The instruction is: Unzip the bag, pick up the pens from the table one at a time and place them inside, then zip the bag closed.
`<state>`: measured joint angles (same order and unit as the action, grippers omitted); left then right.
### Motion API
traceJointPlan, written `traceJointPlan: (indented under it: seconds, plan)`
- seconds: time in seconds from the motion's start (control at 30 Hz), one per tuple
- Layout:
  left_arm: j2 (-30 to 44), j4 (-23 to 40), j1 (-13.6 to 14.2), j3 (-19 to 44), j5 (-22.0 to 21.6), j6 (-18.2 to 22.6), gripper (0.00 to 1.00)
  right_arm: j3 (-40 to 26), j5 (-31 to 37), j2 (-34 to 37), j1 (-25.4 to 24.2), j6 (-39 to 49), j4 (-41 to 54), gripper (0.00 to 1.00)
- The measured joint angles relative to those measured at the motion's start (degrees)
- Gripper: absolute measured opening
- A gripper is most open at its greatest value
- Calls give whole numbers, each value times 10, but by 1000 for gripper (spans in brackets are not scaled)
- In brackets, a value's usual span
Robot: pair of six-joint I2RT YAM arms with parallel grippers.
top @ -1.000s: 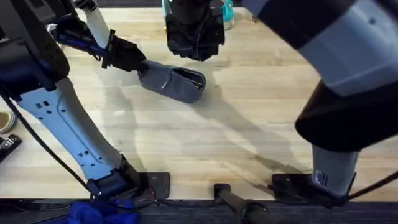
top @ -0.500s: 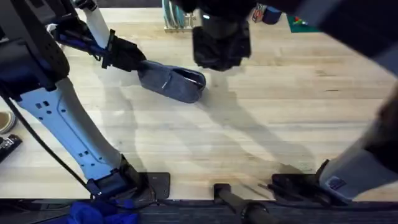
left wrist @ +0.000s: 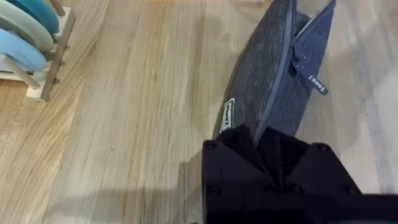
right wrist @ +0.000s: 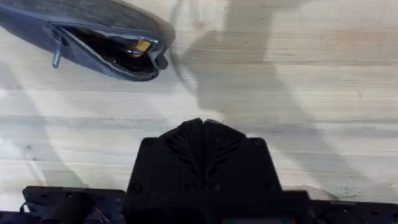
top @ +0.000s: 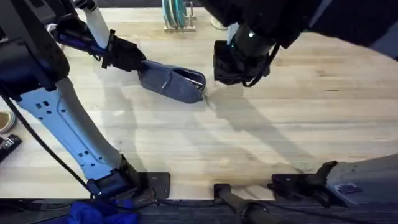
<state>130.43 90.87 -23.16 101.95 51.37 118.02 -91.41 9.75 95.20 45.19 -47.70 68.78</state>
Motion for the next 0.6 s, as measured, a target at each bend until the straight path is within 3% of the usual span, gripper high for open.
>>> traceJointPlan:
  seconds: [0.13,0.17,0.33,0.37,0.6]
  plan:
    - [0,0,0,0,0,0,42,0,-4,0,0,2,0,34]
    - [0,0,0,0,0,0,41,1,-5,0,0,2,0,121]
    - [0,0,0,0,0,0,42,1,-6,0,0,4,1,857]
    - [0,0,0,0,0,0,42,1,-6,0,0,6,1,954]
    - [0,0,0,0,0,0,42,1,-6,0,0,6,1,993]
